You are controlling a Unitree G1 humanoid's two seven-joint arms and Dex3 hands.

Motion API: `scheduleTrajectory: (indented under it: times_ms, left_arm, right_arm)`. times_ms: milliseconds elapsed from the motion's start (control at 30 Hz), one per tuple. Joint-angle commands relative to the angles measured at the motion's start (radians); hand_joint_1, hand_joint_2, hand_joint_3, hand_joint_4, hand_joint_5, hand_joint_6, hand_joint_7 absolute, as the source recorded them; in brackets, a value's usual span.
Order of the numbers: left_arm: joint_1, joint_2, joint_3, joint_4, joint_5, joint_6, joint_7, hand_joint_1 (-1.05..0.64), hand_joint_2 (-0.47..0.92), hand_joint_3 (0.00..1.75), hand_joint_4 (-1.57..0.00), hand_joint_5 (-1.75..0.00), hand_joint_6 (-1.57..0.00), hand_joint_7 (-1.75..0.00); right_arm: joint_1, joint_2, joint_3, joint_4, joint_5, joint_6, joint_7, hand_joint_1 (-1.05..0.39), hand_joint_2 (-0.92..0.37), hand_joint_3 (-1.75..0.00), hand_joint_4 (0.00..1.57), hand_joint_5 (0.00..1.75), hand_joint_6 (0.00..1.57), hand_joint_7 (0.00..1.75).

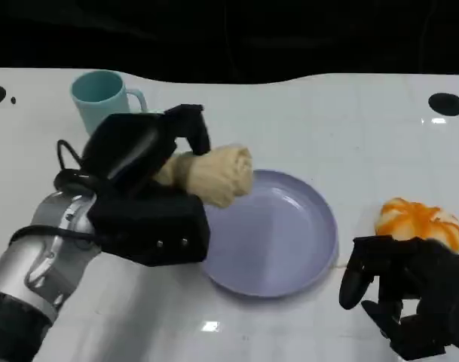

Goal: Grasp the towel on the left side of the plate with the left hand and place it into the plate.

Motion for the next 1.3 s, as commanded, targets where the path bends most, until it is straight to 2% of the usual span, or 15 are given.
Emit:
scheduleTrajectory:
  times_ms: [33,200,367,467,500,533,567,600,667,700,767,867,1000,1167,1300]
  left_arm:
    - [0.007,-0.042,-0.031,-0.068,0.004,0.006,-0.051,-0.21,0.44,1.05,-0.90,-1.75,-0.66,-1.75]
    - [0.006,-0.096,-0.075,-0.083,0.041,0.046,-0.080,-0.21,0.46,1.01,-0.90,-1.75,-0.63,-1.75]
    - [0.007,-0.125,-0.107,-0.083,0.043,0.050,-0.111,-0.18,0.42,1.16,-0.92,-1.75,-0.65,-1.75]
    - [0.010,-0.134,-0.131,-0.089,0.064,0.080,-0.145,-0.16,0.38,1.18,-0.91,-1.75,-0.64,-1.75]
    - [0.011,-0.134,-0.135,-0.093,0.067,0.095,-0.164,-0.16,0.41,1.11,-0.85,-1.75,-0.64,-1.61]
    - [0.012,-0.133,-0.137,-0.100,0.065,0.118,-0.193,-0.18,0.47,0.95,-0.78,-1.74,-0.68,-1.35]
    - [0.013,-0.132,-0.138,-0.107,0.063,0.136,-0.217,-0.21,0.62,0.66,-0.68,-1.67,-0.76,-0.96]
    - [0.013,-0.127,-0.139,-0.115,0.063,0.152,-0.243,-0.22,0.72,0.47,-0.64,-1.63,-0.82,-0.74]
    - [0.010,-0.115,-0.148,-0.133,0.084,0.184,-0.282,-0.28,0.88,0.20,-0.54,-1.33,-0.79,-0.31]
    - [0.009,-0.108,-0.153,-0.144,0.098,0.201,-0.301,-0.30,0.90,0.17,-0.51,-1.21,-0.76,-0.21]
    - [0.010,-0.099,-0.158,-0.164,0.118,0.224,-0.327,-0.38,0.92,0.12,-0.40,-0.76,-0.59,-0.05]
    - [0.014,-0.090,-0.158,-0.189,0.133,0.250,-0.356,-0.46,0.92,0.12,-0.26,-0.51,-0.39,0.00]
    - [0.019,-0.072,-0.149,-0.217,0.144,0.271,-0.386,-0.51,0.92,0.13,-0.19,-0.45,-0.31,0.00]
    - [0.043,-0.028,-0.099,-0.275,0.094,0.251,-0.413,-0.51,0.92,0.16,-0.28,-0.51,-0.41,-0.05]
    - [0.069,-0.018,-0.034,-0.324,-0.009,0.269,-0.457,-0.45,0.92,0.21,-0.58,-0.70,-0.63,-0.14]
  right_arm:
    - [-0.003,-0.001,-0.004,0.002,0.004,0.003,-0.004,0.00,-0.54,-1.11,0.73,1.75,0.70,1.45]
    - [-0.005,-0.002,0.000,-0.004,0.001,0.012,-0.005,-0.01,-0.54,-1.11,0.73,1.75,0.70,1.45]
    - [-0.006,-0.004,0.004,-0.015,-0.003,0.026,-0.005,-0.01,-0.54,-1.11,0.72,1.75,0.69,1.44]
    - [-0.007,-0.005,0.003,-0.021,-0.003,0.034,-0.004,-0.01,-0.55,-1.10,0.72,1.75,0.69,1.44]
    - [-0.008,-0.006,0.003,-0.021,-0.003,0.035,-0.004,-0.01,-0.55,-1.09,0.72,1.75,0.69,1.44]
    - [-0.008,-0.006,0.003,-0.021,-0.003,0.034,-0.004,-0.01,-0.55,-1.09,0.72,1.75,0.69,1.44]
    - [-0.008,-0.007,0.001,-0.021,-0.002,0.031,-0.003,-0.01,-0.55,-1.09,0.72,1.75,0.69,1.44]
    - [-0.007,-0.008,0.000,-0.020,0.000,0.030,-0.002,-0.01,-0.55,-1.09,0.72,1.75,0.69,1.44]
    - [-0.007,-0.009,-0.004,-0.020,0.003,0.029,0.000,-0.01,-0.55,-1.08,0.72,1.75,0.69,1.44]
    - [-0.007,-0.010,-0.006,-0.019,0.005,0.027,0.002,-0.01,-0.55,-1.09,0.72,1.75,0.69,1.44]
    - [-0.007,-0.011,-0.008,-0.019,0.006,0.029,0.003,-0.02,-0.55,-1.09,0.72,1.75,0.69,1.43]
    - [-0.004,-0.013,-0.008,-0.019,0.005,0.026,0.004,-0.02,-0.55,-1.08,0.72,1.75,0.70,1.43]
    - [-0.002,-0.013,-0.008,-0.019,0.006,0.023,0.004,-0.01,-0.55,-1.09,0.73,1.75,0.70,1.44]
    - [-0.003,-0.011,-0.010,-0.018,0.009,0.028,0.005,-0.01,-0.55,-1.09,0.72,1.75,0.70,1.44]
    - [-0.003,-0.011,-0.010,-0.016,0.009,0.026,0.005,-0.01,-0.55,-1.10,0.72,1.75,0.70,1.45]
